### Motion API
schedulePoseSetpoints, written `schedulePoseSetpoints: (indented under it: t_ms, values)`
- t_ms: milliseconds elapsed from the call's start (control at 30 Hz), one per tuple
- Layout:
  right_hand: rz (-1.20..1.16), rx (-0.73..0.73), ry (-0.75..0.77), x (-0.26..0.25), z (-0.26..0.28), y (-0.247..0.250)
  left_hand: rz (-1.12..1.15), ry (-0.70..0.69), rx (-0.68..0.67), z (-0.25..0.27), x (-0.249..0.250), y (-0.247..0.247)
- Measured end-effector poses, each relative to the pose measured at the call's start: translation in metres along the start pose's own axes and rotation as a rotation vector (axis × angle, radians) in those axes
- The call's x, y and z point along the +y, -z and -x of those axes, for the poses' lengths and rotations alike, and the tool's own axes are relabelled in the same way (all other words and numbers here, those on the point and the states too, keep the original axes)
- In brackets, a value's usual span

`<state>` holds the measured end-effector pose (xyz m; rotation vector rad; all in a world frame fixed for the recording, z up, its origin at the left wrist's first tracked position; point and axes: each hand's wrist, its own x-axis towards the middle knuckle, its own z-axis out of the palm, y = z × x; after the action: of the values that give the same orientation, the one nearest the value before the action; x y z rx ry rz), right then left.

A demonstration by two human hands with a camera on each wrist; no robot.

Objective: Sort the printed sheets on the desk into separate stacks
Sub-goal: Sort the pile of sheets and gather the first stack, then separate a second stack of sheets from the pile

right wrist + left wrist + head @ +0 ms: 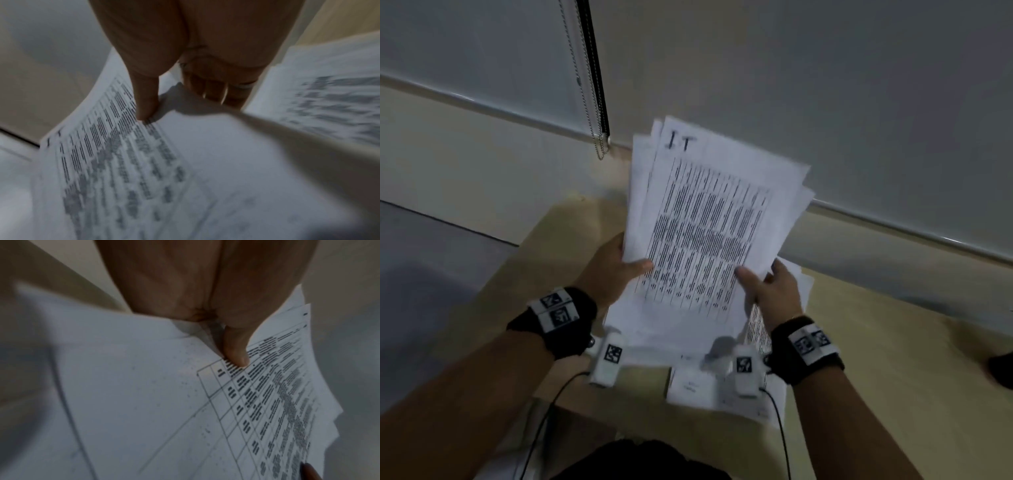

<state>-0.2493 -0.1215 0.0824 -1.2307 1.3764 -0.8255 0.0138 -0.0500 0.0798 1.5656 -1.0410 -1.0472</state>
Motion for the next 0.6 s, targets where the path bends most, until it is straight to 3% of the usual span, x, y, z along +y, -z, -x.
schedulePoseSetpoints:
  t_ms: [167, 233, 433, 600]
  values:
    - [-0.194, 0.161, 0.334, -0.052, 0.008, 0.008, -0.063, -0.288, 0.147, -0.006, 0.037, -0.005]
    - [-0.178, 0.157, 0.385, -0.052, 0.014, 0.005, -0.040, -0.295, 0.116, -0.004, 0.033, -0.010]
    - [-0.153, 0.184, 0.262, -0.025, 0.009, -0.006, -0.016, -0.297, 0.079, -0.006, 0.008, -0.022]
    - [-0.139, 0.176, 0.190, -0.009, 0.005, -0.011, -0.009, -0.076, 0.051, -0.010, -0.016, -0.036]
